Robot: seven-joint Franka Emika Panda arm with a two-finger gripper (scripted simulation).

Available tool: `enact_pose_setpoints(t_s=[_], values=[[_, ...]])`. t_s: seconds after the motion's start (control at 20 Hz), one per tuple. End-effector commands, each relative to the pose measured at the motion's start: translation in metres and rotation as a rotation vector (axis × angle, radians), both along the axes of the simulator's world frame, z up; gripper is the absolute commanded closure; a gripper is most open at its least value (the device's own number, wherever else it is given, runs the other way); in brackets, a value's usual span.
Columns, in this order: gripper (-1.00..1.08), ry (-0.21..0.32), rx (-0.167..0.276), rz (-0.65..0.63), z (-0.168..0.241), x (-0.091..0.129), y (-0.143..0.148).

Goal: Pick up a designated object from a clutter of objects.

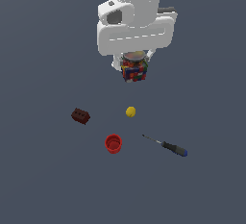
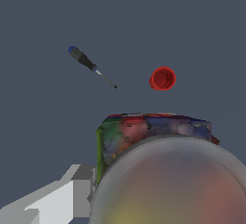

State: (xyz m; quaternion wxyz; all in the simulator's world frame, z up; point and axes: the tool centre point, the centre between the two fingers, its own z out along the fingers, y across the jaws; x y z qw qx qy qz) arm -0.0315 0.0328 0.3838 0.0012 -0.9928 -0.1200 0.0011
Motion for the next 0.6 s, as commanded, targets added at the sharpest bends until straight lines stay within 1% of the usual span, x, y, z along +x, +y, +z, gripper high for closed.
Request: enact_pose_setpoints(t_s=[0.0,0.25,0.55], values=[[1.08,-0.002,-0.001,0.001,0.017,0.002,-0.009],[1.08,-0.002,-0.001,0.000,0.036,0.006,-0.019],[1.08,-0.002,-0.002,0.000,0.044,0.008,-0.023]])
